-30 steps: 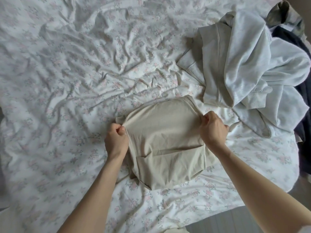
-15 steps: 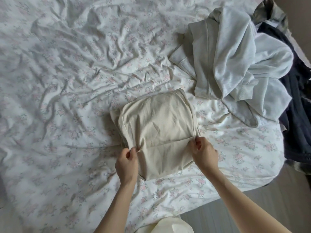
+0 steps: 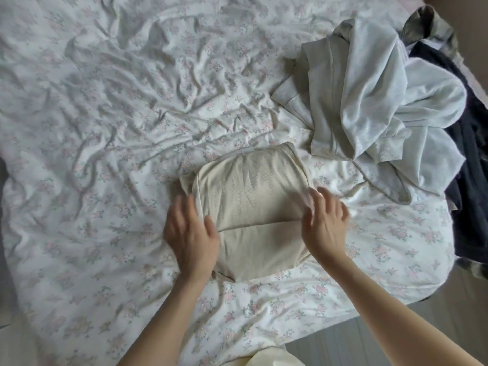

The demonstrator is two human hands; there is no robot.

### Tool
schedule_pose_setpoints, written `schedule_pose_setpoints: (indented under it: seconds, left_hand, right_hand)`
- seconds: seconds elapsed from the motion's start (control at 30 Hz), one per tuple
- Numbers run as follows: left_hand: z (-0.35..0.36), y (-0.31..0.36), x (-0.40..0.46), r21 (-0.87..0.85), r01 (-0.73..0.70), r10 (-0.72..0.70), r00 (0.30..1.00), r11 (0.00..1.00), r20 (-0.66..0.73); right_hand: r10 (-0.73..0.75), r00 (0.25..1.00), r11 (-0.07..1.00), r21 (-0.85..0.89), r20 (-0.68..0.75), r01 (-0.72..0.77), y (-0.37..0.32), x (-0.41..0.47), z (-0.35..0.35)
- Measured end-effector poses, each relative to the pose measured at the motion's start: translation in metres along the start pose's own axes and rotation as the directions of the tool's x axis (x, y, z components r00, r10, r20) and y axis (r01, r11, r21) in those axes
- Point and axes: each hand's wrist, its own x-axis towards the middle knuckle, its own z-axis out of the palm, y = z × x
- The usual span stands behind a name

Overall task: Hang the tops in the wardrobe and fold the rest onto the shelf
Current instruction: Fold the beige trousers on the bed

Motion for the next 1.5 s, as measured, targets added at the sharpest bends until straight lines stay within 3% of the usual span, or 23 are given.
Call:
schedule_pose_setpoints:
  seconds: [0.07, 0.1, 0.17, 0.33, 0.5, 0.63, 0.77, 1.03, 1.17, 1.4, 1.5]
  left_hand:
    - [0.008, 0.018, 0.010, 0.067, -0.321, 0.320, 0.947, 0.945, 0.023]
    - [0.015, 0.026, 0.017, 0.092, -0.417, 0.413, 0.909, 0.904, 0.064]
    - [0.030, 0.037, 0.039, 0.188, -0.486, 0.462, 0.873, 0.854, 0.159]
    - [0.073, 0.014, 0.099, 0.294, -0.214, 0.134, 0.954, 0.932, 0.270]
    - [0.081, -0.009, 0.110, 0.305, -0.126, 0.024, 0.947, 0.944, 0.320]
    - [0.074, -0.011, 0.080, 0.008, 0.081, -0.081, 0.965, 0.997, 0.250]
    - [0.073, -0.009, 0.025, -0.256, 0.307, -0.244, 0.937, 0.916, 0.250]
    - [0.069, -0.008, 0.029, -0.318, 0.363, -0.284, 0.920, 0.876, 0.270]
    - [0.061, -0.008, 0.033, -0.453, 0.343, -0.210, 0.924, 0.823, 0.319]
    - [0.026, 0.011, 0.031, -0.640, 0.242, -0.174, 0.970, 0.729, 0.169]
    - [-0.012, 0.016, 0.035, -0.653, 0.163, -0.178, 0.983, 0.740, 0.044]
  right_hand:
    - [-0.187, 0.980, 0.982, -0.022, 0.065, 0.189, -0.019, 0.016, 0.004]
    - [-0.254, 0.960, 0.965, -0.033, 0.117, 0.260, -0.030, 0.025, 0.009]
    - [-0.333, 0.919, 0.933, -0.064, 0.212, 0.353, -0.050, 0.048, 0.023]
    - [-0.273, 0.906, 0.925, -0.169, 0.323, 0.339, -0.044, 0.094, 0.072]
    - [-0.050, 0.942, 0.982, -0.156, 0.332, 0.107, -0.007, 0.095, 0.086]
    - [0.011, 0.924, 0.998, -0.055, 0.383, 0.011, 0.008, 0.072, 0.075]
    - [0.026, 0.914, 1.000, -0.001, 0.406, -0.027, 0.011, 0.052, 0.064]
    - [0.049, 0.944, 0.996, 0.051, 0.325, -0.070, 0.002, 0.051, 0.061]
    - [-0.008, 0.975, 0.997, 0.073, 0.223, -0.008, -0.009, 0.044, 0.056]
    - [-0.075, 0.989, 0.983, 0.175, 0.127, 0.052, -0.039, 0.039, 0.016]
    - [-0.147, 0.987, 0.965, 0.228, 0.066, 0.128, -0.067, 0.043, -0.016]
